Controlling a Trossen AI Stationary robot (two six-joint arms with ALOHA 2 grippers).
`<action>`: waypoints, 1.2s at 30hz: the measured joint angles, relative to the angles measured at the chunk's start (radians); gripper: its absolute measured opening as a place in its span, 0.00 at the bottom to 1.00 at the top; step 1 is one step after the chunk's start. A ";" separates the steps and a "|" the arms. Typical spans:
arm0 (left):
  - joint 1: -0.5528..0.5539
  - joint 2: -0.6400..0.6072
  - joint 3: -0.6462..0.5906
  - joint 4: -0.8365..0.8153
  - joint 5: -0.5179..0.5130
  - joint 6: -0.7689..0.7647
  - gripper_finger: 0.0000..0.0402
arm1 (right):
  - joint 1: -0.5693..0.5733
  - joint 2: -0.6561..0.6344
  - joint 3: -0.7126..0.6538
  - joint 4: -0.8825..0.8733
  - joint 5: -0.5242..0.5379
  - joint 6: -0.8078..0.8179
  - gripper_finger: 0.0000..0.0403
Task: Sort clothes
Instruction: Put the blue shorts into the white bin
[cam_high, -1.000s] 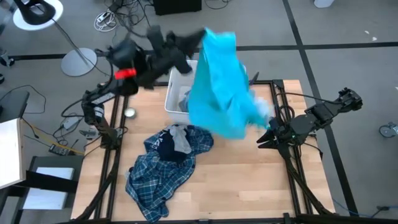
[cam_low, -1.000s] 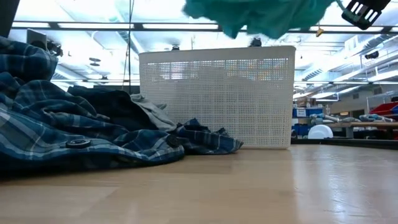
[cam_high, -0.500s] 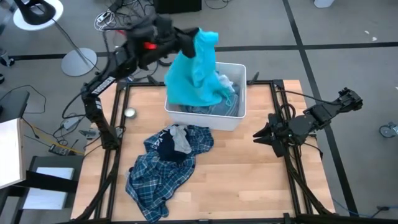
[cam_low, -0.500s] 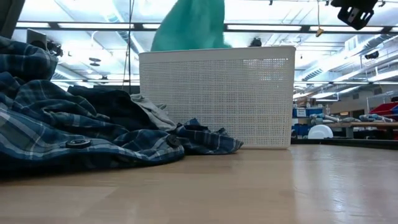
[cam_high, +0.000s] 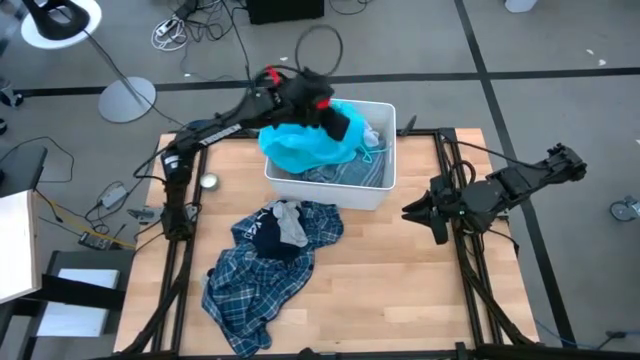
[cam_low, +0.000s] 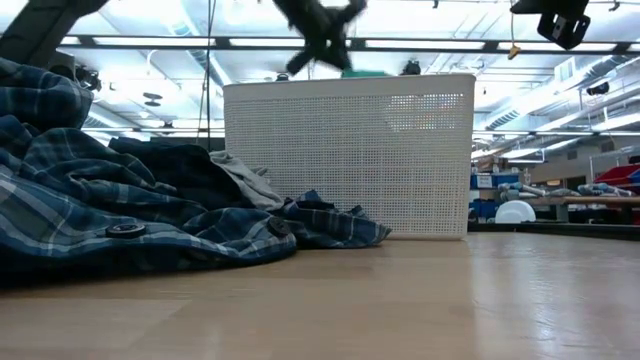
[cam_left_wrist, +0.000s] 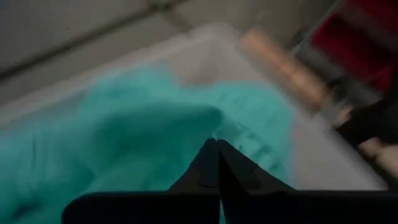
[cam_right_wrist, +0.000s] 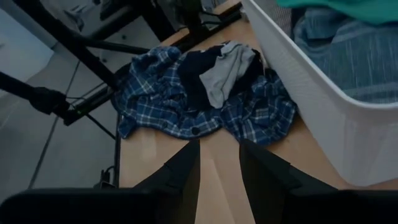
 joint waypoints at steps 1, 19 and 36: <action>0.002 0.014 -0.016 -0.018 0.000 -0.012 0.00 | 0.000 0.006 0.000 -0.001 0.000 0.007 0.28; 0.003 0.286 -0.129 0.014 0.222 -0.121 0.23 | -0.010 0.099 0.000 0.000 -0.008 0.123 0.28; -0.005 0.285 0.237 -0.041 0.380 -0.126 0.37 | -0.010 0.096 0.000 -0.002 -0.068 0.058 0.28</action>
